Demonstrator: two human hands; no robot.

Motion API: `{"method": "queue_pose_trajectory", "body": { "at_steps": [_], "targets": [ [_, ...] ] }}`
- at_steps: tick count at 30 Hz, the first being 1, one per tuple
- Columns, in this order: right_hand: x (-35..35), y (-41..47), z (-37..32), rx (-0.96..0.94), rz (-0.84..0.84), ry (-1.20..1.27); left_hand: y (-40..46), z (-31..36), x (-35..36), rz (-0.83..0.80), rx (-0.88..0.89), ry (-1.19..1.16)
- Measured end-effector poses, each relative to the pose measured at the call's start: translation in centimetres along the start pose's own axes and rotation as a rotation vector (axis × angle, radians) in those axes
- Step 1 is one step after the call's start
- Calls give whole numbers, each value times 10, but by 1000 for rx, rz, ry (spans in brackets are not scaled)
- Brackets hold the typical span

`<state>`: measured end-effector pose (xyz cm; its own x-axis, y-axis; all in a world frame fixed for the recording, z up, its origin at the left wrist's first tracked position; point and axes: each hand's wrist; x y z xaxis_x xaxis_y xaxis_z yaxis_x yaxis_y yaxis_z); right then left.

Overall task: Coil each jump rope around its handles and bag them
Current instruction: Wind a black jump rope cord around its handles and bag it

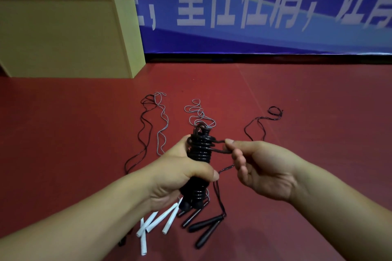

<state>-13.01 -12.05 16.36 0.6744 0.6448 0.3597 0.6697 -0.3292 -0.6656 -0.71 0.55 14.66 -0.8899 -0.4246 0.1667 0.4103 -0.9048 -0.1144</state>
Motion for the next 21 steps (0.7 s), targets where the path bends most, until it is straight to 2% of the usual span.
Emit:
{"method": "queue_pose_trajectory", "body": {
  "at_steps": [6,10,14,21],
  "targets": [
    [-3,-8,-2,14,-51,142,6,-2,-5,24,-17,-133],
    [-3,-12,-4,41,-82,164,5,-1,-7,-16,-9,-113],
    [-2,-14,-3,34,-80,152,3,0,-10,-86,16,-88],
    [3,-15,1,-95,-30,43,3,0,-13,-148,9,-97]
  ]
}}
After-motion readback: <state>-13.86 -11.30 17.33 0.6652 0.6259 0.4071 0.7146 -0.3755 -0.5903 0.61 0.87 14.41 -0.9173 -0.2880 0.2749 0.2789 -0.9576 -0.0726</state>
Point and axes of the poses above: each hand's wrist, its own y-axis towards the middle knuckle, its own x-axis out of the palm, z = x × y, and after that the axes turned 8 degrees about x, right-handed
